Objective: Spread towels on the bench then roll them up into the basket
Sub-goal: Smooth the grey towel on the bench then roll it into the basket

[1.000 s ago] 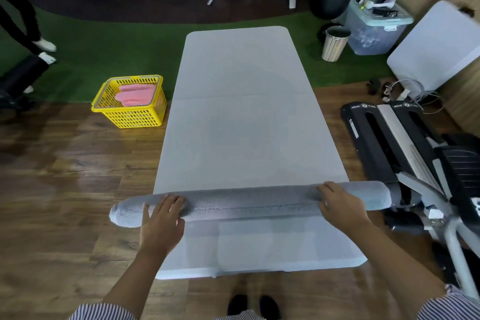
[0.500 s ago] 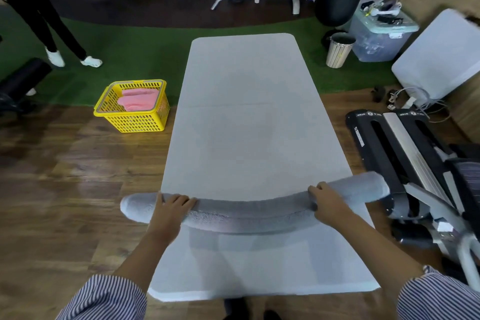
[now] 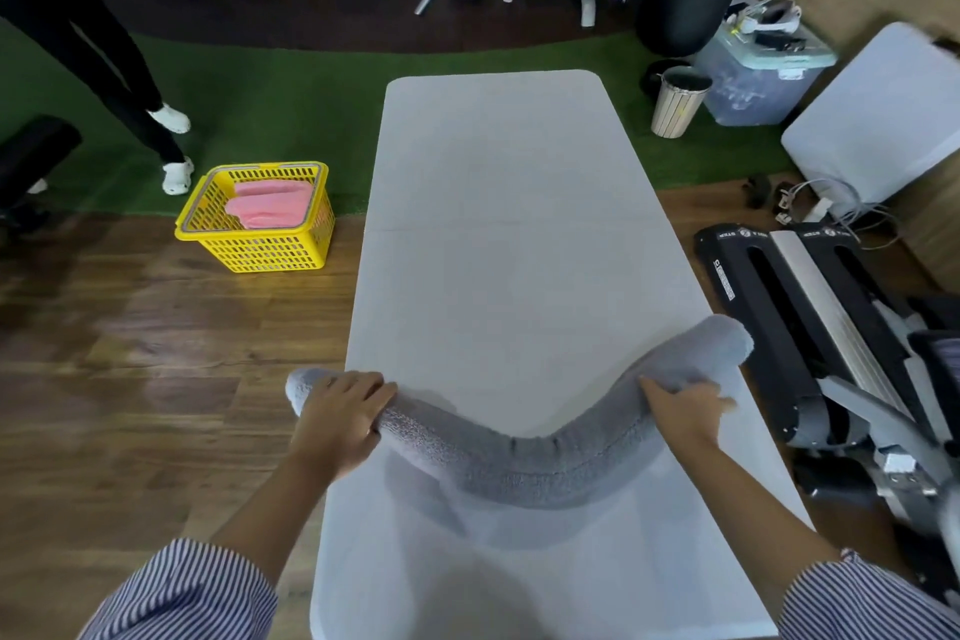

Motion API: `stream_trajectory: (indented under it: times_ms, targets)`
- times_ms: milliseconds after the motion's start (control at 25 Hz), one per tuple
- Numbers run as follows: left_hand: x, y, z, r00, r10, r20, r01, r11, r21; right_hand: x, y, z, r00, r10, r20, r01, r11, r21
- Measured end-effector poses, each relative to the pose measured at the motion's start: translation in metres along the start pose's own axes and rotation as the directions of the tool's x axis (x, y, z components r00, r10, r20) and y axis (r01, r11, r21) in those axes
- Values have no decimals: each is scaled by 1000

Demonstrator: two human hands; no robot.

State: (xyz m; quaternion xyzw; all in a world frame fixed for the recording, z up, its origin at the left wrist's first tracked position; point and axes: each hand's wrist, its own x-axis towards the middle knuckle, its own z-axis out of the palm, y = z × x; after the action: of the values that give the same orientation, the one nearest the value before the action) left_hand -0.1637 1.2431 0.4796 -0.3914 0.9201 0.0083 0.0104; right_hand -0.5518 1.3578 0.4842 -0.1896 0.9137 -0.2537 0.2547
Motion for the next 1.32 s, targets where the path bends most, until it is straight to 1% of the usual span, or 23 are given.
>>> stream_trajectory:
  times_ms: [40, 80, 160, 200, 280, 360, 440, 480, 520, 560, 600, 680, 760, 800, 840, 880, 920, 1000, 1040, 1080, 1120, 1200, 1320]
  targets:
    - [-2, 0, 2, 1000, 9, -24, -10, 1000, -10, 4, -4, 0, 998, 36, 43, -36, 999, -6]
    - [-1, 2, 3, 998, 36, -51, -36, 999, -8, 8, -9, 1, 996, 8, 91, -9, 1000, 11]
    - [6, 11, 4, 989, 97, -112, -99, 995, -15, 14, -25, 3, 975, -97, 199, 102, 995, -15]
    - [10, 17, 4, 985, 135, -109, -139, 990, -29, 14, -35, 6, 948, -154, 280, 175, 983, -52]
    - [20, 40, 2, 971, 217, -98, -225, 971, -83, 8, -53, 15, 850, -269, 453, 336, 939, -74]
    - [32, 62, 1, 962, 256, -94, -267, 954, -134, -6, -67, 30, 703, -364, 610, 485, 874, -38]
    - [41, 77, 1, 960, 258, -107, -276, 938, -209, -23, -71, 47, 564, -429, 705, 630, 776, -32]
    - [42, 82, 0, 963, 244, -112, -265, 931, -250, -29, -70, 56, 512, -447, 734, 688, 725, -39]
    - [44, 82, 1, 965, 232, -124, -257, 932, -256, -33, -69, 62, 466, -456, 758, 734, 678, -43]
    - [45, 83, -1, 970, 210, -126, -235, 943, -235, -36, -69, 65, 436, -467, 769, 764, 644, -42]
    - [48, 83, -1, 975, 181, -129, -204, 960, -190, -36, -70, 67, 426, -477, 769, 776, 629, -40]
    - [53, 85, -5, 994, 77, -74, -84, 992, -95, -40, -75, 68, 376, -538, 754, 815, 580, 7]
    - [56, 92, -12, 1000, -27, 1, 27, 999, -17, -47, -82, 71, 296, -603, 741, 889, 457, 17]
    - [56, 95, -12, 996, -63, 55, 64, 998, -15, -49, -84, 73, 257, -624, 738, 925, 379, -2]
    - [55, 97, -10, 990, -96, 101, 100, 994, -36, -51, -85, 73, 244, -628, 739, 946, 322, -39]
    - [53, 97, -6, 983, -129, 128, 138, 989, -62, -51, -84, 74, 259, -621, 740, 952, 293, -88]
    - [51, 97, -1, 980, -149, 128, 160, 984, -75, -51, -82, 72, 290, -606, 741, 948, 288, -136]
    - [48, 98, 4, 981, -164, 108, 173, 982, -79, -51, -73, 64, 394, -536, 746, 916, 294, -273]
    - [47, 99, 6, 982, -166, 95, 174, 981, -81, -52, -67, 62, 444, -491, 749, 895, 280, -347]
    - [47, 100, 8, 982, -168, 80, 175, 981, -81, -55, -63, 59, 479, -450, 753, 878, 252, -408]
    - [45, 101, 9, 982, -171, 75, 177, 980, -87, -57, -59, 58, 497, -410, 765, 868, 226, -443]
    - [40, 104, 10, 980, -179, 91, 189, 977, -104, -58, -56, 59, 476, -386, 790, 878, 166, -448]
    - [31, 104, 9, 965, -205, 162, 225, 968, -112, -55, -58, 56, 391, -426, 816, 918, 114, -380]
